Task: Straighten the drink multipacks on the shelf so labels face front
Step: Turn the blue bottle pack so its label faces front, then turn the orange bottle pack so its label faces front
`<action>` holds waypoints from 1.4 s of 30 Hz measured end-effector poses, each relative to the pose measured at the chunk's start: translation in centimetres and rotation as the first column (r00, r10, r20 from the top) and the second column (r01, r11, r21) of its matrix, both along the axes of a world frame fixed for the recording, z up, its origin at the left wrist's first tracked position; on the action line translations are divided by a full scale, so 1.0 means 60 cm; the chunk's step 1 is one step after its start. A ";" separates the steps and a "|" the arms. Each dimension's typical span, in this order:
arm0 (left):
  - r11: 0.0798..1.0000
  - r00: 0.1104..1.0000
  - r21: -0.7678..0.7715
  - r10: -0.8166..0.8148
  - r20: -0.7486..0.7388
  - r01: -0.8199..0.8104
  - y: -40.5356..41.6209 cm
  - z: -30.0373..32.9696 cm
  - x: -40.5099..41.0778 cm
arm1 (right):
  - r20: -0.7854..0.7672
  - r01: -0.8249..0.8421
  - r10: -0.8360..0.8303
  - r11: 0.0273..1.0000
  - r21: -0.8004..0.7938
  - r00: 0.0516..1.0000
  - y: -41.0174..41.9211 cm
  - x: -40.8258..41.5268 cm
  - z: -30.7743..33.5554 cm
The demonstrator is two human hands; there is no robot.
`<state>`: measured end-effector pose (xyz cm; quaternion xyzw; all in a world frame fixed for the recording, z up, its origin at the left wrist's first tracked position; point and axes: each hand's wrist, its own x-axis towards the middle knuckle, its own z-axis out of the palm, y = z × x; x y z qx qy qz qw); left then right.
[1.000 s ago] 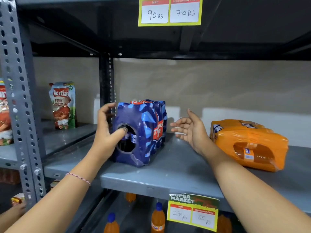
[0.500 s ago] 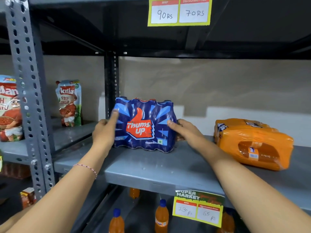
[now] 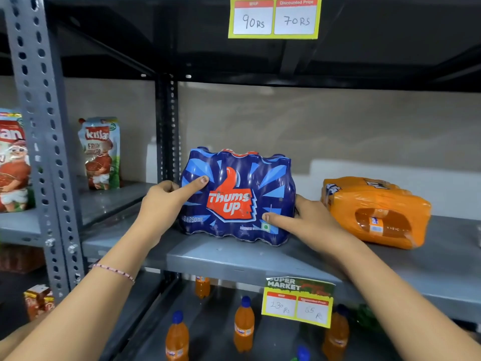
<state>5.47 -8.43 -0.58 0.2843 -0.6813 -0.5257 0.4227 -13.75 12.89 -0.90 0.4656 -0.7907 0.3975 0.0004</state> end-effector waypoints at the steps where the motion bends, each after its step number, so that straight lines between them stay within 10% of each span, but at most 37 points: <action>1: 1.000 1.000 0.001 -0.009 -0.002 0.009 0.007 -0.001 0.000 | 0.017 0.007 -0.007 1.000 -0.007 1.000 0.010 0.002 -0.001; 19: 0.997 0.995 0.014 0.083 -0.064 -0.082 0.083 -0.001 -0.007 | 0.271 -0.155 0.158 0.987 -0.032 0.950 0.076 -0.017 0.037; 24: 0.867 0.869 -0.224 0.359 -0.342 -0.446 0.124 -0.037 -0.026 | -0.168 0.055 -0.095 0.972 -0.227 0.981 0.137 -0.162 0.144; 28: 0.806 0.794 -0.430 0.080 -0.602 -0.407 0.211 -0.026 -0.046 | -0.134 0.213 -0.192 0.962 0.169 0.972 0.151 -0.281 0.149; 31: 0.781 0.850 -0.597 -0.180 -0.496 -0.183 0.278 -0.028 -0.084 | 0.079 0.108 -0.154 0.904 0.414 0.985 0.153 -0.280 0.136; 36: 0.937 0.952 -0.230 -0.291 -0.099 0.262 0.355 -0.024 -0.183 | -0.116 0.364 -0.357 0.775 0.516 0.927 0.120 -0.306 0.127; 42: 0.915 0.901 0.244 -0.376 0.217 0.323 0.370 0.034 -0.295 | -0.480 0.721 -0.544 0.580 0.379 0.689 0.164 -0.250 0.195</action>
